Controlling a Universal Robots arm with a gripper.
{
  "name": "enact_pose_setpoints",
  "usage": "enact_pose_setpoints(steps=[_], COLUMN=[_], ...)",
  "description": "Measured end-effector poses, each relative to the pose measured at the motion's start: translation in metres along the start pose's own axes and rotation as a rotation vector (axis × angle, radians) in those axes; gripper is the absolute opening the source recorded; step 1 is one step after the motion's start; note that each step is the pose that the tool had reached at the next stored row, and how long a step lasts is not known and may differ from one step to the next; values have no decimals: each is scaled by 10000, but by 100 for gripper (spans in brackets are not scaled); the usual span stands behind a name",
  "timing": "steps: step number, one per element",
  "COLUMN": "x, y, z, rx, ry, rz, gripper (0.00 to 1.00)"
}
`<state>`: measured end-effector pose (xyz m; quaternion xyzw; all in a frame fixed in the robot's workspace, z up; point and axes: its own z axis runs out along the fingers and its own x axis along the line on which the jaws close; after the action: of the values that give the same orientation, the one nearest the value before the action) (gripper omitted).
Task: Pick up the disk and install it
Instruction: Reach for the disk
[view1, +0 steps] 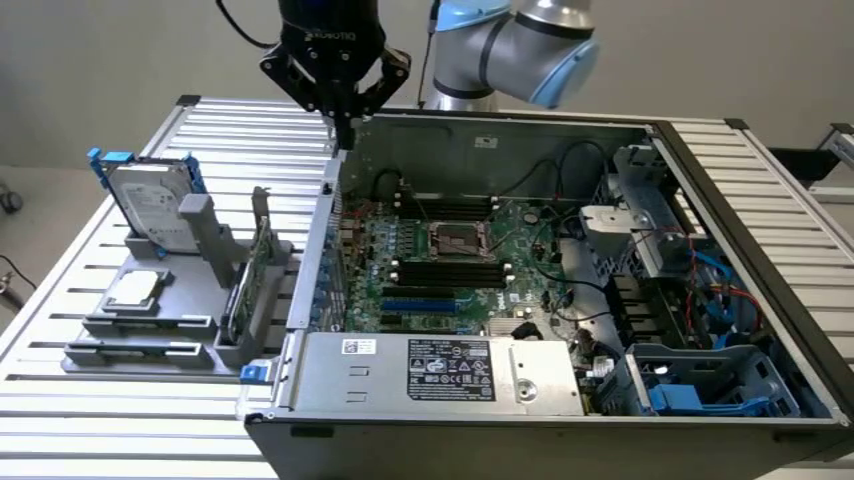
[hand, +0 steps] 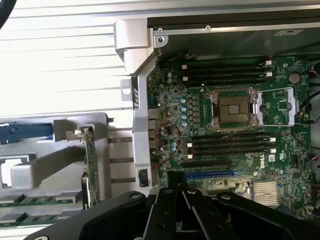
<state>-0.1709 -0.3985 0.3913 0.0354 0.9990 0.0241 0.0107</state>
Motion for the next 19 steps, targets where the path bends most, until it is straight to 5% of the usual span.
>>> enact_pose_setpoints(steps=[6, 19], x=[275, 876], y=[26, 149], z=[21, 66], rx=[26, 321], ry=[-2, -21], rz=[-2, -9], gripper=[11, 11])
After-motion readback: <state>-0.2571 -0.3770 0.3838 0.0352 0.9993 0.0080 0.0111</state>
